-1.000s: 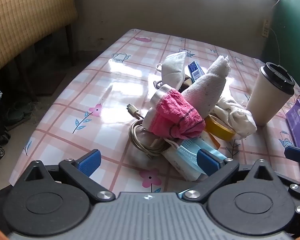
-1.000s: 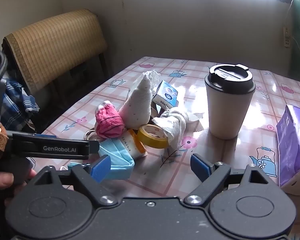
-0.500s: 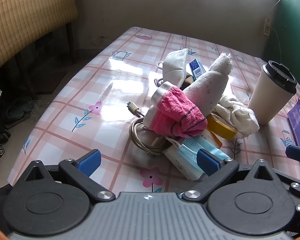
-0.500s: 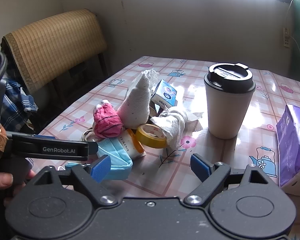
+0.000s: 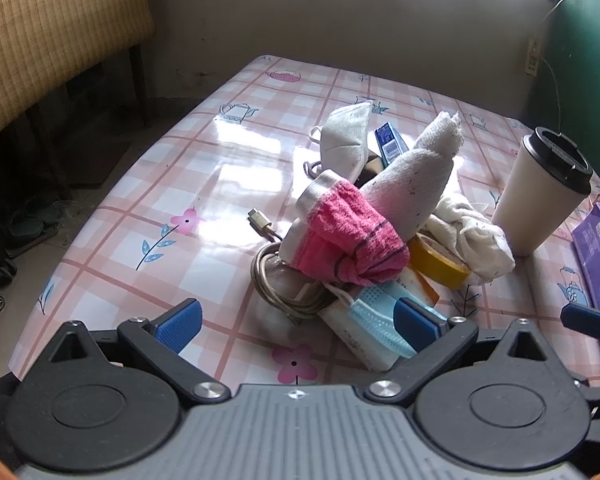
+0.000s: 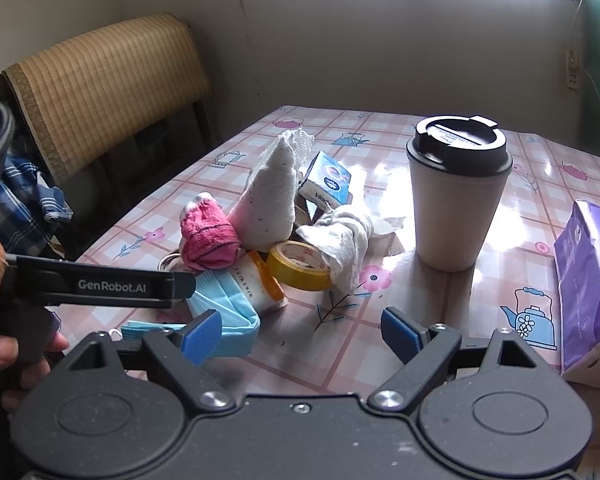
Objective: Organize soft objects
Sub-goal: 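Reach the left gripper toward the pink sock on the pile, then grasp the pink sock with the left gripper while the right grasps the blue mask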
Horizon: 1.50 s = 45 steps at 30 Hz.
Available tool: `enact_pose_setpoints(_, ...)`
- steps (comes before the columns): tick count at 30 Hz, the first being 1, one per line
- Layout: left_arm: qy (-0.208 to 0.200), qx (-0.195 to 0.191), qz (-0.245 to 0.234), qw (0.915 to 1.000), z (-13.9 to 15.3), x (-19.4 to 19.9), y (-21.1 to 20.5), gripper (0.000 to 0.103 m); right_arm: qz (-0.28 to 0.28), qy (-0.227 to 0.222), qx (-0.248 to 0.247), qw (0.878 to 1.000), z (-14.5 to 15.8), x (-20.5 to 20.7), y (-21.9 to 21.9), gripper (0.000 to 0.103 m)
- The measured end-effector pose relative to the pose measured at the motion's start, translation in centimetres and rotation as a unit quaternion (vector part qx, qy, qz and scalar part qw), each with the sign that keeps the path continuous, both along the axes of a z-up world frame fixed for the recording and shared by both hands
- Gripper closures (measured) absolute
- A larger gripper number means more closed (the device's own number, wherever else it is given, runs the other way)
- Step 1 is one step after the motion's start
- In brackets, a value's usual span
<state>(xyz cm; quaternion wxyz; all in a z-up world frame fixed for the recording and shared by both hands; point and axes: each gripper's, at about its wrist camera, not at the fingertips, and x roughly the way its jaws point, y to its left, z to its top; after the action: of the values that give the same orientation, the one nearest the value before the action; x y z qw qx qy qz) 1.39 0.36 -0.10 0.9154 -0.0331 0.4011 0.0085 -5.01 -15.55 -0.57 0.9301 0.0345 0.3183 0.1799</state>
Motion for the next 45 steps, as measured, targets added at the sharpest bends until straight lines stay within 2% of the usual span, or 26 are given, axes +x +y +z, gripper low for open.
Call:
enact_pose_setpoints(9, -0.004, 0.003, -0.001, 1.0, 0.2, 1.3, -0.6, 0.0, 0.001, 0.019, 0.0, 1.0, -0.2, 0.2, 0.0, 0.002)
enact_pose_setpoints(14, -0.003, 0.002, 0.0, 1.0, 0.1, 1.7, -0.5, 0.0, 0.004, -0.001, 0.006, 1.0, -0.3, 0.3, 0.2, 0.002)
enact_pose_setpoints(18, -0.001, -0.007, 0.002, 1.0, 0.1, 2.2, -0.3, 0.0, 0.007, 0.014, 0.003, 1.0, -0.4, 0.4, 0.3, 0.002)
enact_pose_setpoints(24, -0.001, -0.026, 0.004, 0.9996, 0.2, 3.4, -0.4, 0.0, 0.008, 0.01, -0.008, 1.0, -0.4, 0.6, 0.3, 0.002)
enact_pose_setpoints(29, 0.001, -0.011, -0.009, 0.9999, -0.6, 4.5, -1.4, 0.0, 0.009, 0.006, 0.002, 1.0, -0.4, 0.5, 0.5, 0.002)
enact_pose_setpoints(30, -0.003, -0.008, -0.012, 0.9999, -0.8, 4.6, -1.5, 0.004, 0.011, 0.008, -0.003, 1.0, -0.4, 0.5, 0.5, 0.002)
enact_pose_setpoints(32, -0.003, -0.008, -0.023, 0.9997, -1.3, 4.9, -1.5, 0.026, 0.015, 0.008, -0.005, 1.0, -0.4, 0.4, 0.7, 0.002)
enact_pose_setpoints(34, -0.003, -0.028, -0.027, 0.9993, -1.4, 5.0, -0.9, 0.054, 0.018, 0.009, -0.004, 1.0, -0.4, 0.3, 0.8, 0.002)
enact_pose_setpoints(36, -0.01, -0.044, -0.026, 0.9986, -1.0, 4.7, -0.1, 0.061, 0.023, 0.009, -0.002, 1.0, -0.3, 0.2, 0.9, 0.002)
enact_pose_setpoints(38, -0.025, -0.044, -0.027, 0.9984, -0.2, 4.1, 0.4, 0.067, 0.031, 0.01, 0.007, 0.999, -0.3, 0.1, 1.0, 0.002)
enact_pose_setpoints(42, -0.047, -0.055, -0.021, 0.9972, 1.1, 3.0, 2.3, 0.074, 0.058, 0.003, 0.009, 0.998, -0.3, -0.2, 1.8, 0.002)
enact_pose_setpoints(45, -0.046, -0.041, -0.016, 0.998, 1.3, 2.4, 3.5, 0.074, 0.078, -0.001, 0.002, 0.997, -0.5, -0.2, 3.0, 0.002)
